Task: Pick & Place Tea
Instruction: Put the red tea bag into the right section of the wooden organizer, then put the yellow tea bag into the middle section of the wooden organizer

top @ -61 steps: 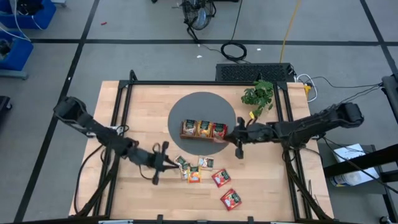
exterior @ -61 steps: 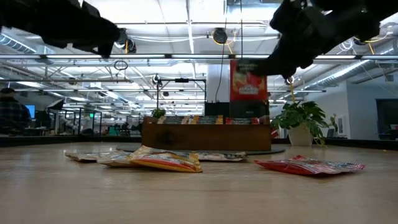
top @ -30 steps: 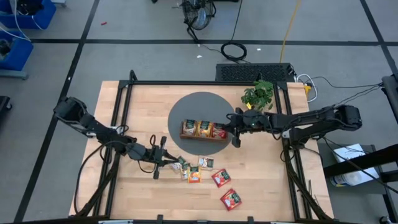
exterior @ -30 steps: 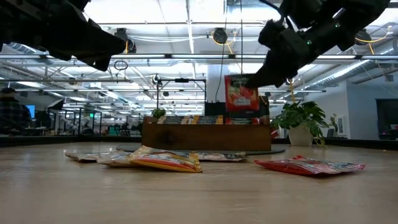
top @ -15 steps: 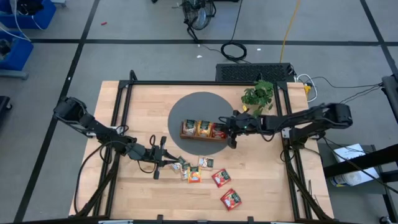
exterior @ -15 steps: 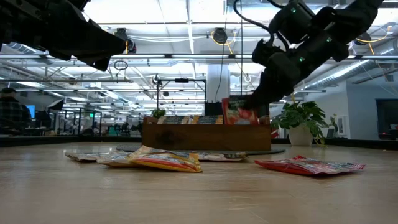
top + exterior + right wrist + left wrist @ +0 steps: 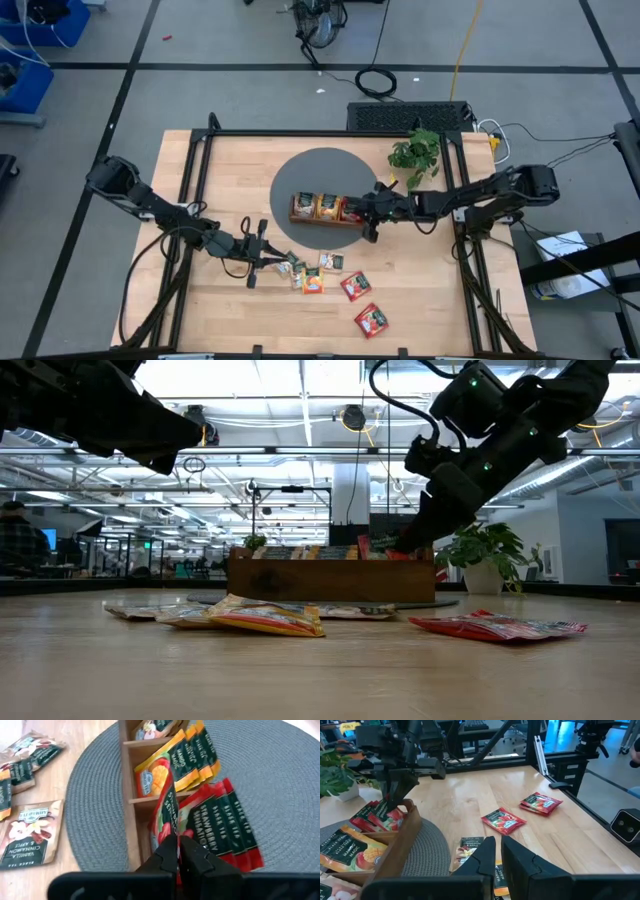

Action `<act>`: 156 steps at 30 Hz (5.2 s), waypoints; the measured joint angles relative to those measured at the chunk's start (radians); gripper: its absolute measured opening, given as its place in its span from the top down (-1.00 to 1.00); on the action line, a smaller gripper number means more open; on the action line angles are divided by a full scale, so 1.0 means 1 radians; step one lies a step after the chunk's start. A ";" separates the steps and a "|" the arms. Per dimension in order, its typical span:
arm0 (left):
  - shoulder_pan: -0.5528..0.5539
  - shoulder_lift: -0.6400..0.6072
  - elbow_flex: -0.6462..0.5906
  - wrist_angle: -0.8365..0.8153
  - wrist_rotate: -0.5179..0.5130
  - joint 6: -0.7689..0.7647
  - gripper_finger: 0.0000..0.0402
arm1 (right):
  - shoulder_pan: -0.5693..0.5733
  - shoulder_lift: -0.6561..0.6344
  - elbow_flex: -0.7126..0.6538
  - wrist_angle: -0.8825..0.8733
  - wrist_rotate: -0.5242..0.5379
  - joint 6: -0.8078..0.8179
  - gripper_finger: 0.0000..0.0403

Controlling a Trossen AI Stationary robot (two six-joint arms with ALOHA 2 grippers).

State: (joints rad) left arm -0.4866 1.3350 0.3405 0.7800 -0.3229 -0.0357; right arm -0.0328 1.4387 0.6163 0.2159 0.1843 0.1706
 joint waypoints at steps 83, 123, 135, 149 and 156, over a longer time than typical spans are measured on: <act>-0.080 0.610 0.518 -0.393 -0.006 -0.403 0.98 | 0.253 0.469 0.260 0.374 -0.321 -0.063 0.40; -0.014 0.647 0.521 -0.415 -0.039 -0.520 0.97 | 0.181 0.535 0.260 0.344 -0.441 0.124 0.38; -0.019 0.656 0.521 -0.430 -0.048 -0.527 0.96 | 0.232 0.368 0.258 0.167 -0.333 -0.009 0.38; -0.020 0.658 0.518 -0.422 -0.063 -0.537 0.96 | 0.305 0.344 0.258 0.031 -0.187 0.252 0.38; -0.012 0.720 0.518 -0.349 -0.069 -0.535 0.96 | 0.295 0.346 0.259 -0.008 -0.216 0.282 0.38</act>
State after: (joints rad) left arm -0.4981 2.0553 0.8589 0.4311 -0.3922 -0.5702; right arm 0.2619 1.7847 0.8749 0.2080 -0.0317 0.4530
